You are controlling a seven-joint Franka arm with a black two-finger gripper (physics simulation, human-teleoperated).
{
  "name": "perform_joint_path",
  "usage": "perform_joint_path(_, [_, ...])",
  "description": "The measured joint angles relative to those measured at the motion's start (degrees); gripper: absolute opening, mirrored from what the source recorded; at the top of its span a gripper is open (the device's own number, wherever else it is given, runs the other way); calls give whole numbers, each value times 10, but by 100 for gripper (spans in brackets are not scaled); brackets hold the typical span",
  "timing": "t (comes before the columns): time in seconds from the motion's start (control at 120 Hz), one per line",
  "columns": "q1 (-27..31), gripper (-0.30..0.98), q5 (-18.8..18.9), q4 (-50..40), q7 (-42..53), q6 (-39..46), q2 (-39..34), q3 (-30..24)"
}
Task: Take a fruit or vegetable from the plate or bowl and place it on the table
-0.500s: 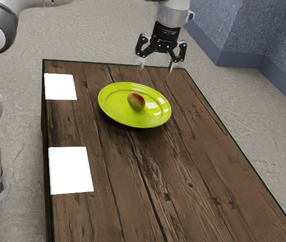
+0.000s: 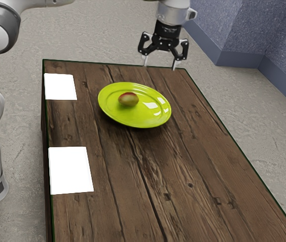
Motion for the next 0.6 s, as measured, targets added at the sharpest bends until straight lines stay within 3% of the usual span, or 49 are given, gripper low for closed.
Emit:
perform_joint_path(0.2, [19,69,-1,-17,125,36,69,13])
perform_joint_path(0.367, [85,69,-1,-143,235,102,9,14])
perform_joint_path(0.6, [206,69,0,-221,354,180,-9,8])
